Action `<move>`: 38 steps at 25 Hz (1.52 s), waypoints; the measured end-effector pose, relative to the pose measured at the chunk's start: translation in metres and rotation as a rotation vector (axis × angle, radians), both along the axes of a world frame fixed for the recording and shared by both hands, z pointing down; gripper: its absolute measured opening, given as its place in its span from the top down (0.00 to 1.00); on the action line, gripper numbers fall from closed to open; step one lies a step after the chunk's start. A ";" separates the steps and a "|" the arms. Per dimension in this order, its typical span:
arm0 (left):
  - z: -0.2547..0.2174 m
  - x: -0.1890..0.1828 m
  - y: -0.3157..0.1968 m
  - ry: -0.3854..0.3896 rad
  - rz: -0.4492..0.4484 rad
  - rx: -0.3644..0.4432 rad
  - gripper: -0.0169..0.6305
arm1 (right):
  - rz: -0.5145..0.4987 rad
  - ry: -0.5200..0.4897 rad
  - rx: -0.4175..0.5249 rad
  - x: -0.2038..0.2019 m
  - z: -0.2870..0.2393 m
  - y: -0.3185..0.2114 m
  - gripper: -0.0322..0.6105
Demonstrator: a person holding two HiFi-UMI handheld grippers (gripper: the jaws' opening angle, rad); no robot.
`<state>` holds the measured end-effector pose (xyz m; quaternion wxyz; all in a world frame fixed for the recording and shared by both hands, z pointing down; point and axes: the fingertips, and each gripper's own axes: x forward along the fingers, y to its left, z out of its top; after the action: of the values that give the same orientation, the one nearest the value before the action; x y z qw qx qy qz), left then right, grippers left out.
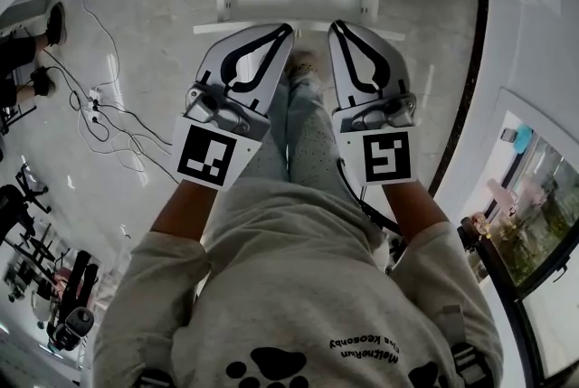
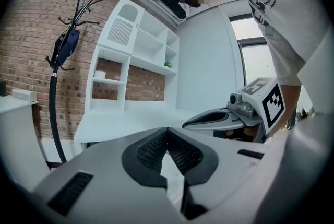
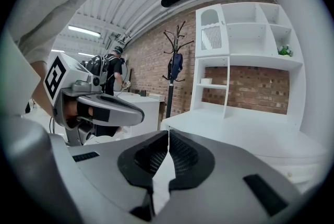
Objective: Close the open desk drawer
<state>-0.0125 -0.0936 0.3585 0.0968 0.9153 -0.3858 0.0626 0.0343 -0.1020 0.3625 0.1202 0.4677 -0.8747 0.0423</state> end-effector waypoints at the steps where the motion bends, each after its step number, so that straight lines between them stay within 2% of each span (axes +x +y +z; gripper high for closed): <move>1: 0.004 0.001 0.001 0.000 0.000 -0.006 0.95 | -0.001 0.003 -0.006 0.001 0.005 0.001 0.90; 5: 0.022 0.004 0.002 -0.003 0.000 -0.018 0.95 | -0.011 0.013 -0.019 0.004 0.022 0.001 0.90; 10: 0.051 0.005 0.004 -0.043 0.013 -0.024 0.95 | -0.029 0.012 -0.031 0.001 0.046 0.004 0.90; 15: 0.065 0.001 0.007 -0.042 0.016 -0.035 0.95 | -0.057 0.030 -0.060 -0.006 0.066 0.012 0.90; 18: 0.078 0.001 0.012 -0.082 0.042 -0.041 0.95 | -0.066 0.033 -0.073 -0.008 0.078 0.015 0.90; 20: 0.086 0.001 0.012 -0.071 0.038 -0.050 0.95 | -0.089 0.063 -0.078 -0.010 0.090 0.017 0.90; 22: 0.091 0.000 0.011 -0.053 0.026 -0.060 0.95 | -0.142 0.150 -0.093 -0.010 0.106 0.022 0.90; 24: 0.100 -0.002 0.014 -0.102 0.053 -0.059 0.95 | -0.172 0.203 -0.110 -0.010 0.120 0.027 0.90; 26: 0.109 -0.007 0.016 -0.155 0.080 -0.054 0.95 | -0.182 0.218 -0.119 -0.013 0.131 0.029 0.90; 31: 0.124 -0.013 0.022 -0.175 0.103 -0.063 0.95 | -0.206 0.241 -0.136 -0.019 0.154 0.035 0.90; 38: 0.143 -0.017 0.025 -0.183 0.115 -0.073 0.95 | -0.186 0.242 -0.162 -0.023 0.176 0.035 0.90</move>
<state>-0.0299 -0.0687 0.5010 0.0908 0.9223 -0.3371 0.1656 0.0116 -0.0675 0.5388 0.2652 0.3752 -0.8871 0.0447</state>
